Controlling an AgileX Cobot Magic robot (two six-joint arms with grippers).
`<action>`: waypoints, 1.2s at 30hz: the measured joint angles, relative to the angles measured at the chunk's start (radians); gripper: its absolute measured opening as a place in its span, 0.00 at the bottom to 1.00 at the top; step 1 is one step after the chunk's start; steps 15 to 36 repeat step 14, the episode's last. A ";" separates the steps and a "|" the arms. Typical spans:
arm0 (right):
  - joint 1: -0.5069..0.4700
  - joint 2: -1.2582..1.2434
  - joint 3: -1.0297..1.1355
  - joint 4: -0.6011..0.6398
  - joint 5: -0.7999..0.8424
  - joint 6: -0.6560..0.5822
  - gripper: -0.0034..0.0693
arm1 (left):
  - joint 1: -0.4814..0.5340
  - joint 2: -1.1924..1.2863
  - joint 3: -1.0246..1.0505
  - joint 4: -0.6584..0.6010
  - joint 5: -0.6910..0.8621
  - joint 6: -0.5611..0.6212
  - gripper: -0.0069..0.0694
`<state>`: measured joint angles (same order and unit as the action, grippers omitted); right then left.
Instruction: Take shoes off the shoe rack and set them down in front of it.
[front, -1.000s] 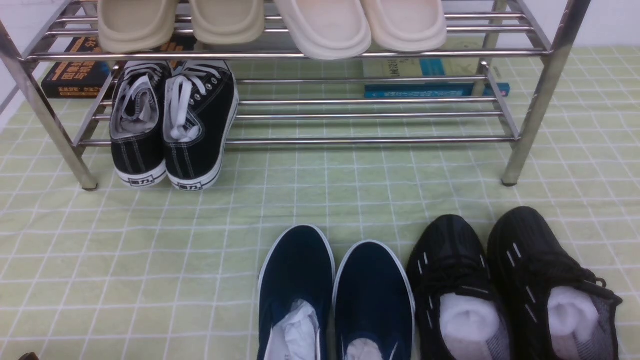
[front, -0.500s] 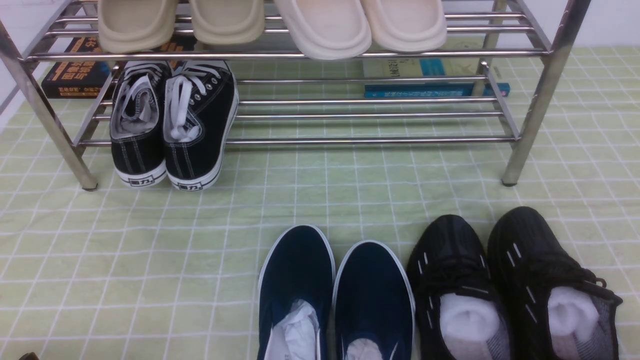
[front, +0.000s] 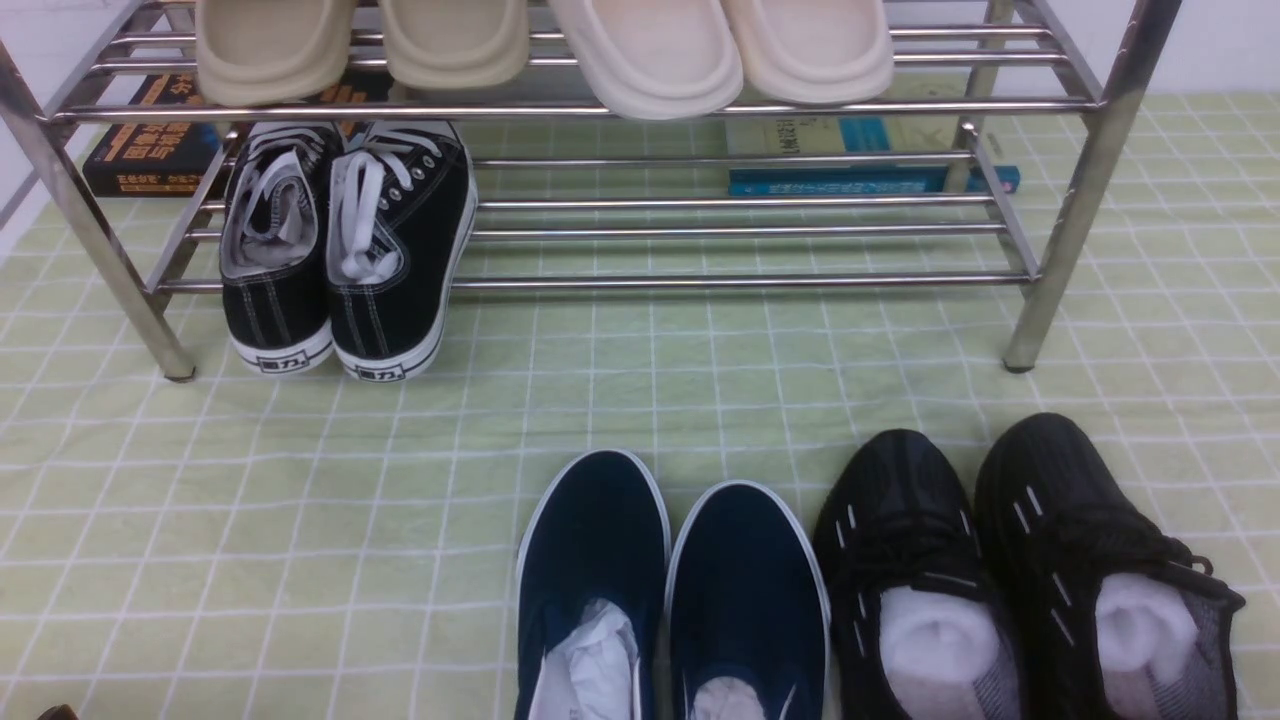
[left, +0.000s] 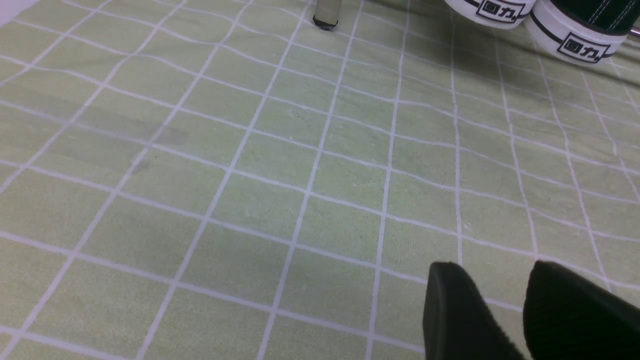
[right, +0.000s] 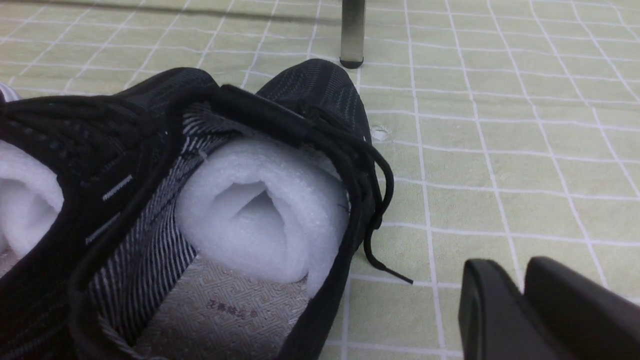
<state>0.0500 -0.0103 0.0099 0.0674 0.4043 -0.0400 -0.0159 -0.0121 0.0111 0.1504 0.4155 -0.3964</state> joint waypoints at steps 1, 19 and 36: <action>0.000 0.000 0.000 0.000 0.000 0.000 0.23 | 0.000 0.000 0.000 0.000 0.000 0.000 0.41; 0.000 0.000 0.000 0.000 0.000 0.000 0.25 | 0.000 0.000 0.000 0.000 0.000 0.000 0.41; 0.000 0.000 0.000 0.000 0.000 0.000 0.25 | 0.000 0.000 0.000 0.000 0.000 0.000 0.41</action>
